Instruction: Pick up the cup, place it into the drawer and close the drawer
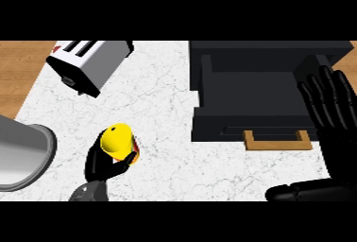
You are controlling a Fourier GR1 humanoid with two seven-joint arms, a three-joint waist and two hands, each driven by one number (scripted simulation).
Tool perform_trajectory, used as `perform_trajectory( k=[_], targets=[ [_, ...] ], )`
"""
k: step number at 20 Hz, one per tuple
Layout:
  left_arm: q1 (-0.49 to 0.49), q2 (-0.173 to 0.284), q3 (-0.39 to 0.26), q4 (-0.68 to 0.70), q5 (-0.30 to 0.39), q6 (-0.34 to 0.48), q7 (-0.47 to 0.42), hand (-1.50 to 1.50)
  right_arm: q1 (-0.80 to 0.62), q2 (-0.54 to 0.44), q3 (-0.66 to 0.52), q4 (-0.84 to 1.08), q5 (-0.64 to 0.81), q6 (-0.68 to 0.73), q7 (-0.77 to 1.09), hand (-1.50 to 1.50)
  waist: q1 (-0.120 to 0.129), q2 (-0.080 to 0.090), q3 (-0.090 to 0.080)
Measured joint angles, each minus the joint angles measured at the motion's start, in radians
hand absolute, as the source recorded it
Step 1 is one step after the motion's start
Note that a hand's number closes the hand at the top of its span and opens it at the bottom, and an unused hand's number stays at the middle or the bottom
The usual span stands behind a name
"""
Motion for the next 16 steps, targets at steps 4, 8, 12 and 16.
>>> perform_trajectory(
  k=[4, 8, 12, 16],
  targets=[
    [-0.011, 0.001, -0.002, 0.005, -0.011, 0.015, -0.039, 1.50, -0.023, -0.009, -0.008, -0.011, -0.007, -0.008, 0.033, -1.50, 0.000, 0.000, 0.000],
    [-0.026, 0.014, 0.018, 0.012, -0.013, 0.049, -0.081, 1.50, -0.043, -0.014, -0.017, -0.007, -0.011, -0.011, 0.044, -1.50, 0.000, 0.000, 0.000],
    [-0.028, 0.052, 0.039, 0.036, -0.009, 0.053, -0.101, 1.50, -0.025, -0.008, -0.010, -0.019, -0.002, -0.012, 0.032, -1.50, -0.001, 0.001, 0.000],
    [-0.047, 0.081, 0.052, 0.033, -0.001, 0.051, -0.106, 1.50, -0.031, -0.007, -0.009, 0.002, 0.003, -0.009, 0.022, -1.50, 0.000, 0.001, 0.000]
  ],
)
